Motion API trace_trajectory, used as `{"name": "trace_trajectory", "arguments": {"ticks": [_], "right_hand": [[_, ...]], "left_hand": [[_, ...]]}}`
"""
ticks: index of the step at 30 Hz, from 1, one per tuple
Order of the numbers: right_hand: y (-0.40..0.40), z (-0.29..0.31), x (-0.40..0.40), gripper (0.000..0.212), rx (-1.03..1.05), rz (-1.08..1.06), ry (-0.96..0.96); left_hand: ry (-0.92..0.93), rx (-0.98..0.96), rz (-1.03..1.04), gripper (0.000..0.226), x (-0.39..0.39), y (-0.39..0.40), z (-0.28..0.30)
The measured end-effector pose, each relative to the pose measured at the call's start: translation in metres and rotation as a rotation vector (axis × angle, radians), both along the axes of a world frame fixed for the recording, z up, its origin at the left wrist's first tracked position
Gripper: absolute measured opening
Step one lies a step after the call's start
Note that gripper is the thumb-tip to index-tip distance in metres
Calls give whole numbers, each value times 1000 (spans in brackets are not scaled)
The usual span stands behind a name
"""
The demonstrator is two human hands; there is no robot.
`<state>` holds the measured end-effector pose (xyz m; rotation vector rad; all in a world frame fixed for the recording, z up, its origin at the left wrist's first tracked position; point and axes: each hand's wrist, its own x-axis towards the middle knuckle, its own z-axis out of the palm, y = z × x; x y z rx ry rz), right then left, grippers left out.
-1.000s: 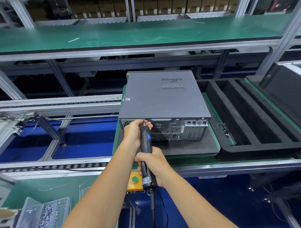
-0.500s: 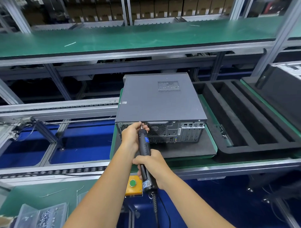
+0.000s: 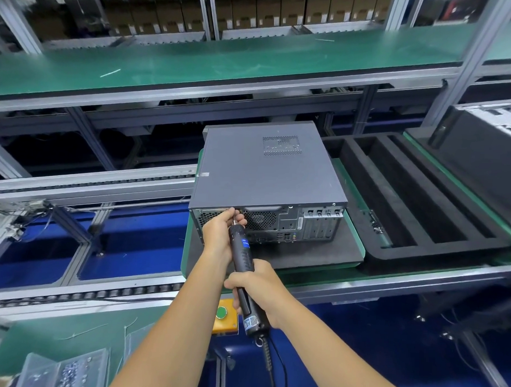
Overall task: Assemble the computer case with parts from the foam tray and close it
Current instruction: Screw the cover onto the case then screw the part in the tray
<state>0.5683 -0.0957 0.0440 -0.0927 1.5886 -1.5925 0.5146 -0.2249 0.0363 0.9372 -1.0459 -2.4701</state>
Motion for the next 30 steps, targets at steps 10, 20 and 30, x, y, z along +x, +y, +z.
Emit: {"name": "trace_trajectory", "arguments": {"ticks": [10,20,30], "right_hand": [[12,5,-8,32,57,66,41],[14,7,-9,31,65,83,43],[18,5,-13,30,76,113,56]], "left_hand": [[-83,-112,107,9,-3,6,0],[-154,-283,166,10,-4,3,0],[-145,-224,130,14,-1,2,-1]]}}
